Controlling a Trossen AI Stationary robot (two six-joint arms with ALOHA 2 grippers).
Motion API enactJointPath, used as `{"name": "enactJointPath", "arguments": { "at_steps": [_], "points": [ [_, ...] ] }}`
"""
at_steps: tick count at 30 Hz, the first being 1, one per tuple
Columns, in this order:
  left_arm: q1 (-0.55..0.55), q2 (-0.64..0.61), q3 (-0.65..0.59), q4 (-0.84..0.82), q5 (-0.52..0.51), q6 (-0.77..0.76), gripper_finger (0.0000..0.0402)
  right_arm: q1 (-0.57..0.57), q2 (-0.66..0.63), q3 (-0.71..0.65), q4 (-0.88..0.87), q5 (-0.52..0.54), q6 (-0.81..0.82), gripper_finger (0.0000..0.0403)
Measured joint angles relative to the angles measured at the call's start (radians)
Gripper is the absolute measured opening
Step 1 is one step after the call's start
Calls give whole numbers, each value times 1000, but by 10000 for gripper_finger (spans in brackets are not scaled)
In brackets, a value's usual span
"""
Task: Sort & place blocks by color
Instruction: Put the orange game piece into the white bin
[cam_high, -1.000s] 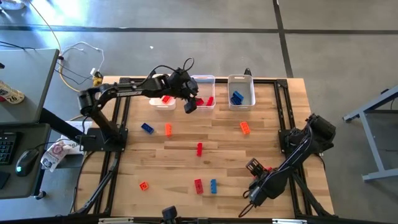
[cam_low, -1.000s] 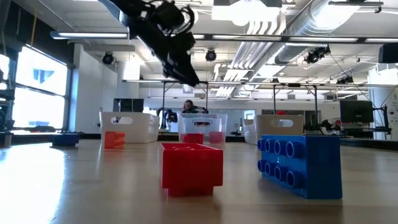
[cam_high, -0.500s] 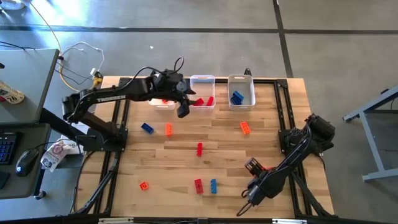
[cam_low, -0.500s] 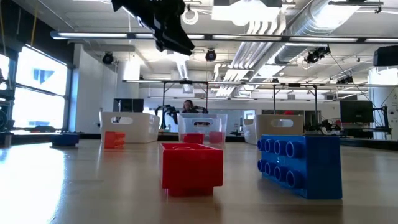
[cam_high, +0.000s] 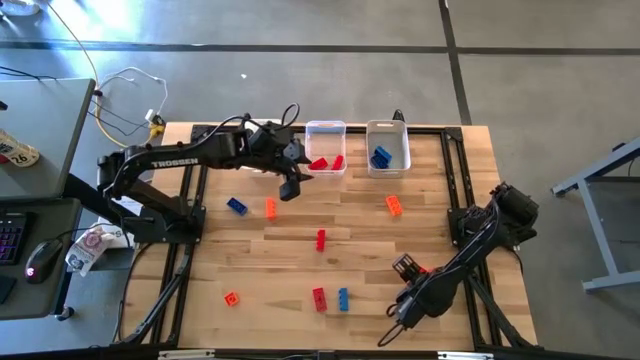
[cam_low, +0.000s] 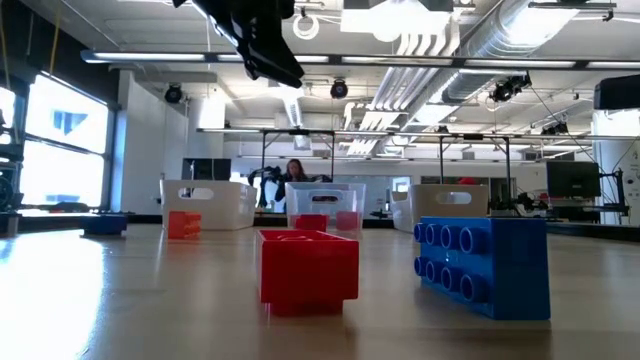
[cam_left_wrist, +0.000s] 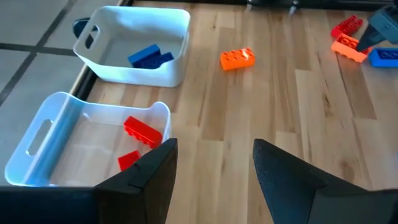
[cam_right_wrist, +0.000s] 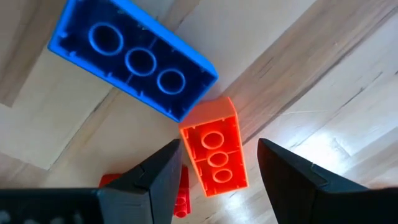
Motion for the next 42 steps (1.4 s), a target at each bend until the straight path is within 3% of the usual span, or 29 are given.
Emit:
{"name": "enactJointPath", "arguments": {
  "at_steps": [22,25,30,35,42],
  "points": [
    [-14,0,0,-33,1,-41,197,-5,87,0,-20,23,10,194],
    [-14,0,0,-40,1,-41,197,-5,87,0,-22,10,19,170],
    [-14,1,0,-44,1,-21,197,-13,86,0,-30,1,67,97],
    [-14,1,0,-44,1,2,197,-36,87,0,-77,-12,152,96],
    [-14,1,0,-44,1,55,197,-82,87,0,-181,74,305,96]
  ]
}}
